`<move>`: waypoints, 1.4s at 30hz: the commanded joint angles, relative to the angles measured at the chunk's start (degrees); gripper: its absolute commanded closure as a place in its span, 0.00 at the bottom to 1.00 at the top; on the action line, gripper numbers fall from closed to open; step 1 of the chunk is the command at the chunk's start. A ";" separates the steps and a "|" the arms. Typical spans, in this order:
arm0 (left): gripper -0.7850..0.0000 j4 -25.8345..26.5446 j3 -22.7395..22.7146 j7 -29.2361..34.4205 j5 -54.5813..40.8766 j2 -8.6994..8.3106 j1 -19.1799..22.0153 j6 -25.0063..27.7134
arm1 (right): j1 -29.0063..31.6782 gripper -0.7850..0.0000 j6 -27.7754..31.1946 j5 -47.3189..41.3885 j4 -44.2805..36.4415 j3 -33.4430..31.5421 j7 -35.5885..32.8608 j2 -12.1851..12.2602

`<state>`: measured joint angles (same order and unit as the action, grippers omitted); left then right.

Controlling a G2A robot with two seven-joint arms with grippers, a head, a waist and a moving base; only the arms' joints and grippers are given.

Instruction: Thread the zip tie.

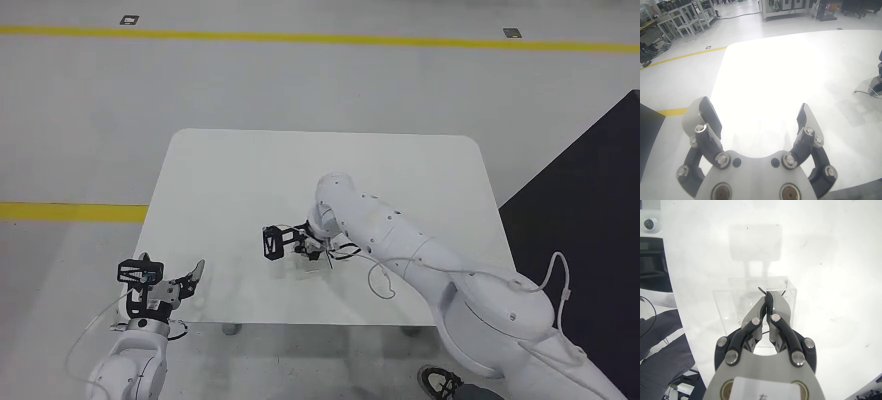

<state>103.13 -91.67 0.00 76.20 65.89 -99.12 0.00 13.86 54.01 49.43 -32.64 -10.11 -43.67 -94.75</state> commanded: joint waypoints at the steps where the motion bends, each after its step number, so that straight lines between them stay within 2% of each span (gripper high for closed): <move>1: 0.00 0.00 0.00 0.00 0.00 0.00 0.00 0.00 | -0.28 1.00 0.58 -0.48 -0.44 -0.21 -1.25 -0.08; 5: 0.00 0.00 0.00 0.00 0.00 0.00 0.00 0.00 | -1.35 1.00 3.99 -3.10 -4.07 -0.90 -2.53 0.80; 8: 0.00 0.00 0.00 0.00 0.00 0.00 0.00 0.00 | -2.66 1.00 3.99 -8.38 -10.94 -1.72 -0.87 3.72; 10: 0.00 0.00 0.00 0.00 0.00 0.00 0.00 0.00 | -3.72 1.00 3.99 -11.95 -16.24 -2.37 0.52 6.97; 16: 0.00 0.00 0.00 0.00 0.00 0.00 0.00 0.00 | -3.81 1.00 3.99 -20.15 -33.35 -4.56 2.94 19.47; 17: 0.00 0.00 0.00 0.00 0.00 0.00 0.00 0.00 | -3.65 1.00 3.99 -20.83 -35.28 -4.83 3.15 20.82; 25: 0.00 0.00 0.00 0.00 0.00 0.00 0.00 0.00 | -3.65 1.00 3.99 -20.83 -35.28 -4.83 3.15 20.82; 27: 0.00 0.00 0.00 0.00 0.00 0.00 0.00 0.00 | -2.95 1.00 3.99 -21.36 -36.23 -5.84 5.75 20.98; 30: 0.00 0.00 0.00 0.00 0.00 0.00 0.00 0.00 | -1.09 1.00 3.99 -25.48 -40.61 -9.28 15.07 22.84; 33: 0.00 0.00 0.00 0.00 0.00 0.00 0.00 0.00 | 1.12 1.00 3.99 -30.04 -47.60 -12.31 23.44 26.44; 36: 0.00 0.00 0.00 0.00 0.00 0.00 0.00 0.00 | 3.36 1.00 3.99 -34.90 -51.38 -14.38 28.50 29.99; 42: 0.00 0.00 0.00 0.00 0.00 0.00 0.00 0.00 | 3.36 1.00 3.99 -34.90 -51.38 -14.38 28.50 29.99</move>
<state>103.13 -91.67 0.00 76.20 65.89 -99.12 0.00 17.22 58.00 14.57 -84.01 -24.48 -15.19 -64.77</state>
